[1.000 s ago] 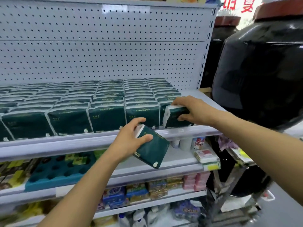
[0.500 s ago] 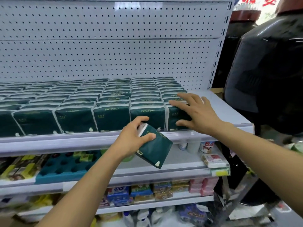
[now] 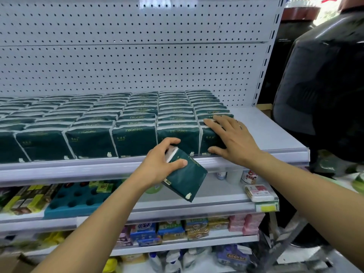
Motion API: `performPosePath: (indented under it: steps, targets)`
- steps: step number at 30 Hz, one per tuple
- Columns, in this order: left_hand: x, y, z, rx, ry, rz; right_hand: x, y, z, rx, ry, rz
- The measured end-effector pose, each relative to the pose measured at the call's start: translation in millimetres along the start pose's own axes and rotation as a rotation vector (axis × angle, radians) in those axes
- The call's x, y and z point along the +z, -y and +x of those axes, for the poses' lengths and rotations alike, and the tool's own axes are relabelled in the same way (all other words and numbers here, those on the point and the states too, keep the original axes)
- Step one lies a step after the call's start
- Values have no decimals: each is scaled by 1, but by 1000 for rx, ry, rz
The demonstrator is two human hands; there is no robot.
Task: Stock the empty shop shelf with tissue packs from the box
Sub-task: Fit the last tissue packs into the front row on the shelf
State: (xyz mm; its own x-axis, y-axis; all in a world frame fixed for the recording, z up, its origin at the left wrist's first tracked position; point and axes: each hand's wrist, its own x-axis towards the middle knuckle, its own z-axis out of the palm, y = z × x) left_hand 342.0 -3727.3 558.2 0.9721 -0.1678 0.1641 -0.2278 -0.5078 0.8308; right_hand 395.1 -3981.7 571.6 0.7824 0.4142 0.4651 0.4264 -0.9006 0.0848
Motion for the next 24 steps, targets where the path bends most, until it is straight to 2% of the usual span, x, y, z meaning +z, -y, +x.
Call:
performPosePath:
  steps: [9, 11, 15, 16, 19, 22, 24]
  targets:
    - [-1, -5, -4, 0, -9, 0, -9, 5, 1, 45, 118, -28]
    - [-2, -6, -8, -6, -32, -34, -14, 8, -1, 31, 32, 37]
    - [-8, -7, -24, -58, -97, -281, -28, 26, -7, -133, -300, 202]
    - [-10, -7, -28, -59, -106, -330, -31, 34, -7, -163, -312, 259]
    - [-18, -3, -40, -29, -134, -422, -42, 67, -6, -137, -99, 483]
    - [-31, -1, -51, 26, -175, -475, -47, 100, -2, -55, 175, 603]
    - [-43, 4, -59, 50, -183, -486, -46, 121, 3, -58, 294, 702]
